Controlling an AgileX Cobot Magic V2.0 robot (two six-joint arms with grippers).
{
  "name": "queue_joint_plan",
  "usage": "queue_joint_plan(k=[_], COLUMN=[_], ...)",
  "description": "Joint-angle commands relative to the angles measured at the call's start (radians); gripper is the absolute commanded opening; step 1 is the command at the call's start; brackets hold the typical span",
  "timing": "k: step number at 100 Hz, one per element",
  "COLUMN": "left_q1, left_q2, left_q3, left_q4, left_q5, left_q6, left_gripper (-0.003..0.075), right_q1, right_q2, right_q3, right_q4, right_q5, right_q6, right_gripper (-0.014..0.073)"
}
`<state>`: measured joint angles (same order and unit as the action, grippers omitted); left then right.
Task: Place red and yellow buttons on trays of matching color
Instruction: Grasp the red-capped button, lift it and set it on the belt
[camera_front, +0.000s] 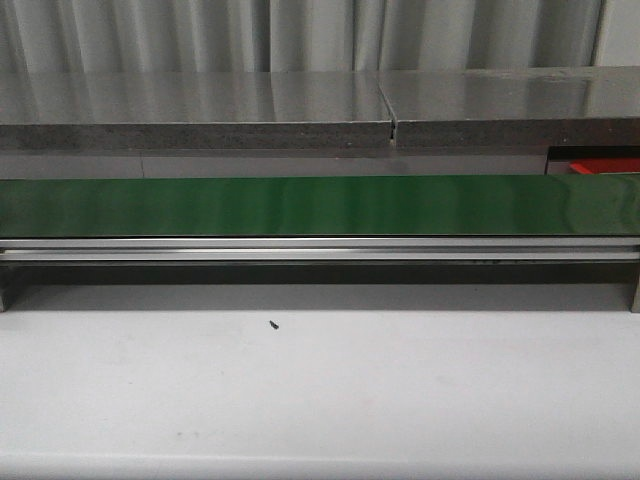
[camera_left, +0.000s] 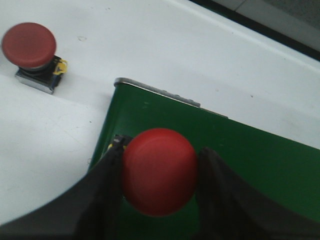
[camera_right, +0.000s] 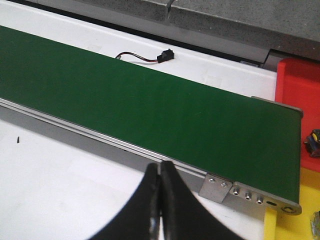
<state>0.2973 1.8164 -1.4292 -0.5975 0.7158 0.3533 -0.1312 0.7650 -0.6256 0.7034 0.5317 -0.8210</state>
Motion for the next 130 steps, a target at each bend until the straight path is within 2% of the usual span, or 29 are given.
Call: queue_joint_plan(k=[1,15,22,29,44,53,70,87,130], left_q1=[-0.022,-0.044,-0.049,-0.049,-0.049,-0.049,-0.049,-0.035,0.192], left_q2=[-0.058,-0.058,-0.058,-0.058,-0.063,-0.067,-0.107,-0.167,-0.078], left_q3=[-0.008,0.003,0.003,0.003,0.003,0.003,-0.001,-0.007,-0.058], left_q4=[-0.037,-0.033,-0.033,-0.033,-0.033,-0.035,-0.044,-0.044,0.05], left_q5=[-0.048,-0.055,-0.055,-0.049,-0.029,-0.008,-0.014,-0.086,-0.04], left_q6=[0.015,0.023,0.023,0.028,0.029,0.029,0.029,0.029,0.018], left_gripper=[-0.0018,-0.0008,0.005,0.0164,0.05,0.0602,0.0611,0.0611,0.0611], right_q1=[-0.002,-0.002,-0.002,-0.002,-0.002,-0.002,-0.002,-0.002,-0.002], right_q2=[-0.007,-0.007,-0.007,-0.007,-0.007,-0.007,-0.007,-0.007,-0.007], right_q3=[-0.025,-0.025,-0.025,-0.025,-0.025,-0.025,-0.025,-0.025,-0.025], right_q4=[0.018,0.018,0.018,0.018,0.018,0.018,0.018,0.018,0.018], right_q5=[-0.046,-0.046,-0.046,-0.046,-0.046,-0.046,-0.046,-0.046,-0.046], right_q6=[0.0,0.0,0.0,0.0,0.0,0.0,0.0,0.0,0.0], right_gripper=[-0.0067,-0.0067,-0.0067,-0.0067,-0.0067,-0.0067,-0.0067,-0.0067,-0.0067])
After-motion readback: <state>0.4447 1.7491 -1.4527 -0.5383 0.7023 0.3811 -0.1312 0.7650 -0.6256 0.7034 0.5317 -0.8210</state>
